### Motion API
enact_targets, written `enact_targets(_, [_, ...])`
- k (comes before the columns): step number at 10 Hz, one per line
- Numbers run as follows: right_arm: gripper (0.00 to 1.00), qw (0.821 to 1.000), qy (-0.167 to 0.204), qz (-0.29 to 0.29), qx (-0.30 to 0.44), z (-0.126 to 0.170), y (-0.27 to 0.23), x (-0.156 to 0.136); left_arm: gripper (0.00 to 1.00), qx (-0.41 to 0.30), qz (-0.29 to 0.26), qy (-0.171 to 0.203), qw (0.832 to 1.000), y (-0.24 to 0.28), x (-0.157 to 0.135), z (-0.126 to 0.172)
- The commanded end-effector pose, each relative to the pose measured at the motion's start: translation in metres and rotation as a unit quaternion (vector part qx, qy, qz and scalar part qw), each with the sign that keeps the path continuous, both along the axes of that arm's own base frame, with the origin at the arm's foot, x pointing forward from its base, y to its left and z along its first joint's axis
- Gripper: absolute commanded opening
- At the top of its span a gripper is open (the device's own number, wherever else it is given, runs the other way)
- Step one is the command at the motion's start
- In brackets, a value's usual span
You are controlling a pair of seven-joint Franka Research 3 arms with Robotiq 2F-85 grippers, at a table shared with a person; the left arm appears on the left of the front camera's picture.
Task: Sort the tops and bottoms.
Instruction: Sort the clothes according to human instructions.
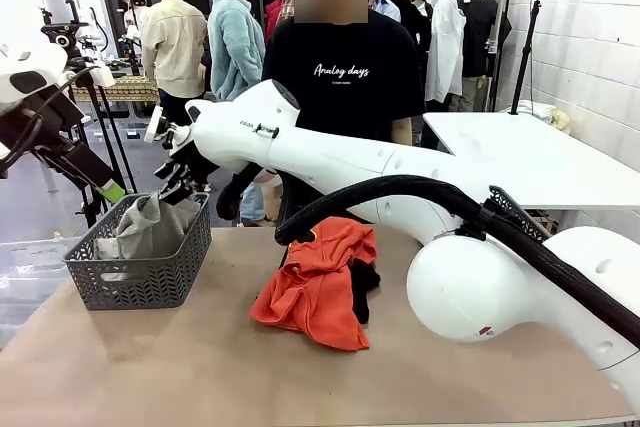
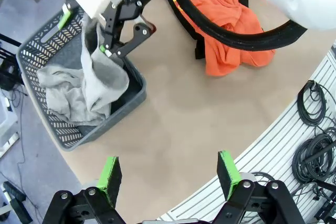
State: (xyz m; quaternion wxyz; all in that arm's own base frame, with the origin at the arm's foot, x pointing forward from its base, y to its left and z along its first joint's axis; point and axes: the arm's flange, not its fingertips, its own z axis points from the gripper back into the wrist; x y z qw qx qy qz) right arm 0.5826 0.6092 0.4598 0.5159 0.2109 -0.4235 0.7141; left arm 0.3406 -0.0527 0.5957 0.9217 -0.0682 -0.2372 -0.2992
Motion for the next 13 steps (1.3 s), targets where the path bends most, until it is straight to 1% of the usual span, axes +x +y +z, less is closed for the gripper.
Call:
enact_targets(1, [1.0, 1.0, -0.021, -0.019, 0.006, 0.052, 0.142, 0.144, 0.95, -0.001, 0.005, 0.0, 1.0, 0.001, -0.001, 0.0])
enact_targets(2, [1.0, 1.0, -0.013, -0.025, -0.002, 0.061, 0.137, 0.141, 0.95, -0.001, 0.005, 0.0, 1.0, 0.001, -0.001, 0.0])
enact_targets(3, [1.0, 0.999, -0.011, -0.029, -0.034, 0.064, 0.137, 0.142, 0.95, -0.001, 0.005, 0.0, 1.0, 0.001, -0.001, 0.0])
enact_targets(4, [1.0, 0.997, -0.002, -0.032, -0.069, 0.063, 0.139, 0.143, 0.95, -0.001, 0.005, 0.0, 1.0, 0.001, -0.001, 0.0])
enact_targets(5, [1.0, 0.992, 0.011, -0.035, -0.121, 0.063, 0.143, 0.143, 0.95, -0.001, 0.005, 0.0, 1.0, 0.001, -0.001, 0.0])
enact_targets(6, [1.0, 0.987, 0.005, -0.034, -0.159, 0.065, 0.148, 0.142, 0.95, -0.001, 0.005, 0.0, 1.0, 0.001, -0.001, 0.0])
enact_targets(8, [1.0, 0.983, -0.019, -0.023, -0.183, 0.071, 0.165, 0.143, 0.95, -0.001, 0.005, 0.0, 1.0, 0.001, -0.001, 0.0])
enact_targets(10, [1.0, 0.968, -0.045, 0.008, -0.247, 0.064, 0.192, 0.141, 0.95, -0.001, 0.005, 0.0, 1.0, 0.001, -0.001, 0.0])
enact_targets(11, [1.0, 0.957, -0.069, 0.004, -0.28, 0.062, 0.201, 0.135, 0.95, -0.001, 0.005, 0.0, 1.0, 0.001, -0.001, 0.0])
enact_targets(12, [1.0, 0.95, -0.091, -0.008, -0.298, 0.067, 0.205, 0.126, 0.95, -0.001, 0.005, 0.0, 1.0, 0.001, -0.001, 0.0])
enact_targets(13, [1.0, 0.954, -0.116, -0.018, -0.275, 0.077, 0.204, 0.117, 0.95, -0.001, 0.005, 0.0, 1.0, 0.001, -0.001, 0.0])
